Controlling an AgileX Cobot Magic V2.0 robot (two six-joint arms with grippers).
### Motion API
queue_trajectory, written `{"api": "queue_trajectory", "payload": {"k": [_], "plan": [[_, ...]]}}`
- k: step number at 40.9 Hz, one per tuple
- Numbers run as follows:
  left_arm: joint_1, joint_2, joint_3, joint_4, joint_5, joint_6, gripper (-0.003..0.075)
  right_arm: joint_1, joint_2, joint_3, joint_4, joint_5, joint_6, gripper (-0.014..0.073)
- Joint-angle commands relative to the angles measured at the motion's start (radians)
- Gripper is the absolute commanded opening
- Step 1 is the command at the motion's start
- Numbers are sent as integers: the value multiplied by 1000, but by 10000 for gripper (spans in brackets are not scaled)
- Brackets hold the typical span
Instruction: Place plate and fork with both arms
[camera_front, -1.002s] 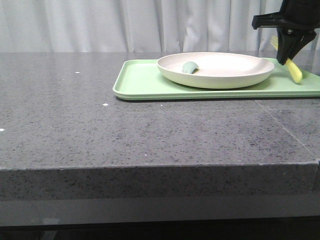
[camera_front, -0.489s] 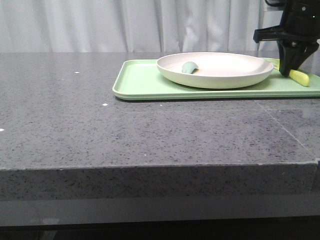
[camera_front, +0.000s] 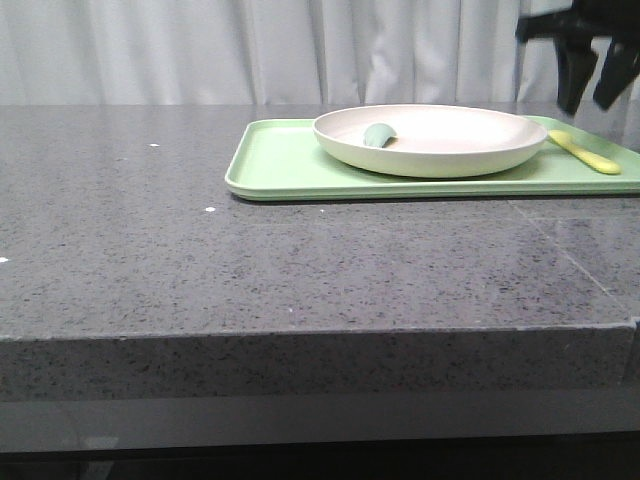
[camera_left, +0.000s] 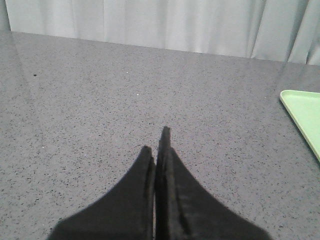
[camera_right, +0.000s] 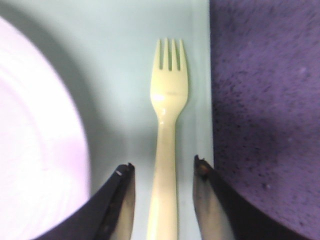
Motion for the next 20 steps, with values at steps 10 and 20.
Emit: {"api": "queue_trajectory", "payload": {"k": [10,20], "plan": [[1,6,-27,-3,-75,0,-18,-7,-200,-35,9,-25,-11,-90],[1,6,-27,-3,-75,0,-18,9,-333,5,16,-14,-43,-116]]}}
